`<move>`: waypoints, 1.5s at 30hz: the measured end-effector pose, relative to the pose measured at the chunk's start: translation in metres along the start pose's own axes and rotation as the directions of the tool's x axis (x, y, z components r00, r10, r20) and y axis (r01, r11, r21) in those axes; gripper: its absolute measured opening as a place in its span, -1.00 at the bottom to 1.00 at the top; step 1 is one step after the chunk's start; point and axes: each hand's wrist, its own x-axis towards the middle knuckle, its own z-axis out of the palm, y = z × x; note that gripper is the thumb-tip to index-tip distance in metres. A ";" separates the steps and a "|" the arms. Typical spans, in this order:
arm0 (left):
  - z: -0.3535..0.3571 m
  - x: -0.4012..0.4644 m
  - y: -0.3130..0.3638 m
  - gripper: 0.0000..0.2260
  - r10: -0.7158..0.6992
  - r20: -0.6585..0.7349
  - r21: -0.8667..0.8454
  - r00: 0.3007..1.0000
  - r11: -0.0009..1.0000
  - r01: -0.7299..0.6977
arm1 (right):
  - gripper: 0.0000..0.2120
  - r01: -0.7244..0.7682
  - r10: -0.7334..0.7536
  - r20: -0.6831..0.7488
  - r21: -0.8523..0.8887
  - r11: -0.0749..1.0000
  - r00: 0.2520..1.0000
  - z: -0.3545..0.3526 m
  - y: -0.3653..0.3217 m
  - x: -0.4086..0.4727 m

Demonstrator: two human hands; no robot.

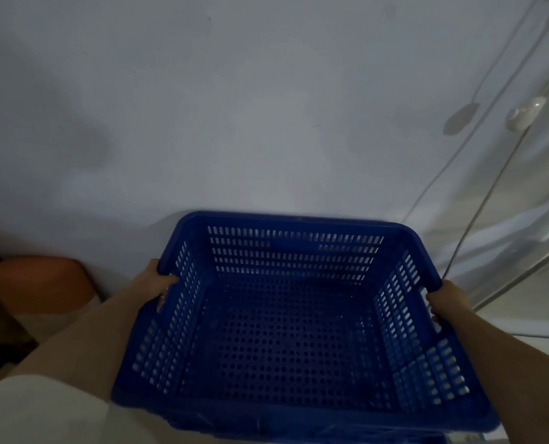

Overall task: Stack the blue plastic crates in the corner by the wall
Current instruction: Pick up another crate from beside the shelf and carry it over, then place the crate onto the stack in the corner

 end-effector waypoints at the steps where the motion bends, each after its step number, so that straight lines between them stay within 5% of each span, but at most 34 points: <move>1: 0.002 0.000 -0.001 -0.57 -0.003 -0.003 -0.008 1.000 1.000 0.003 | -0.75 0.008 -0.008 0.001 0.004 1.000 1.000 0.001 0.003 -0.002; 31: 0.015 -0.007 0.014 -0.72 0.134 -0.238 0.233 0.962 0.969 -0.078 | -0.64 0.050 -0.055 -0.058 -0.083 0.995 0.997 0.004 -0.008 -0.011; 40: 0.022 -0.046 0.013 -0.53 0.054 -0.205 0.380 0.977 0.925 0.028 | -0.64 0.067 -0.075 -0.036 -0.182 0.981 0.996 0.002 0.003 -0.050; 45: 0.042 -0.070 0.004 -0.25 0.114 -0.257 0.605 0.960 0.793 0.069 | -0.54 0.093 -0.110 -0.052 -0.259 0.961 0.993 0.004 0.008 -0.066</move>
